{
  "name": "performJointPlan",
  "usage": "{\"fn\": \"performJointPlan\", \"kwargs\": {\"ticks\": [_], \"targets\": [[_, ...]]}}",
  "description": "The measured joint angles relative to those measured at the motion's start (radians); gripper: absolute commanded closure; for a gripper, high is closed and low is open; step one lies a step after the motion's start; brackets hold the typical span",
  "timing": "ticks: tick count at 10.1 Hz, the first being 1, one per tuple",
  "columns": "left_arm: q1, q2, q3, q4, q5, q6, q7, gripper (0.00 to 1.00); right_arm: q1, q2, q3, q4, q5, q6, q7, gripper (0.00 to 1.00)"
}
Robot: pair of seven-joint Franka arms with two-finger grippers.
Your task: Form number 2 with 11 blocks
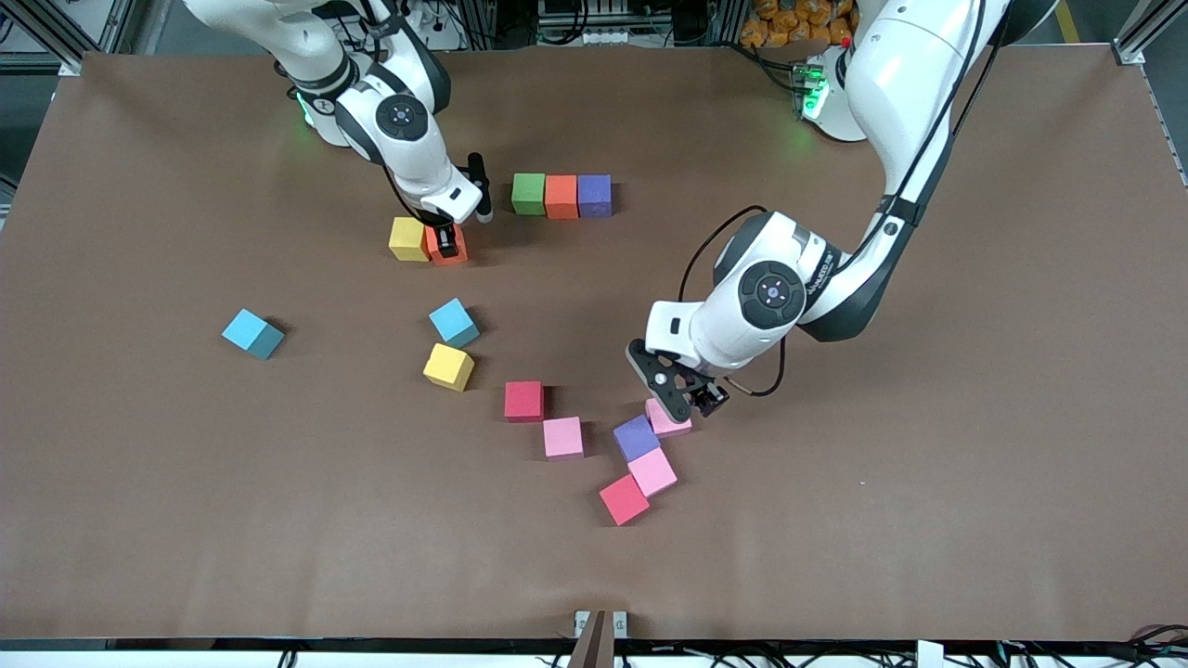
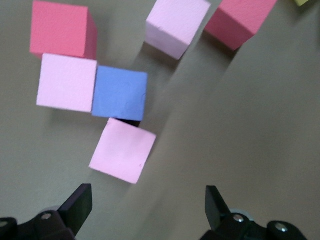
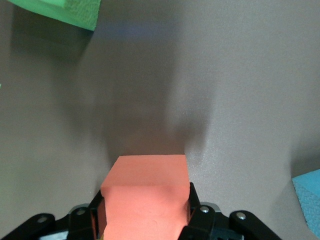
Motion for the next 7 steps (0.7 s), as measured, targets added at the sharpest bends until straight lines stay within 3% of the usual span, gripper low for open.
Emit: {"fn": "performJointPlan", "kwargs": {"ticks": [4,7], "targets": [[-0.086,0.084,0.1,0.075,0.0,0.035,0.0,0.0,0.005,0.0,0.002,0.053,0.146,-0.017,0.002,1.0],[-0.107,0.135,0.116,0.086,0.017,0.103,0.094,0.0,0.03,-0.003,0.002,0.173,0.203,-0.155,0.11,1.0]]}}
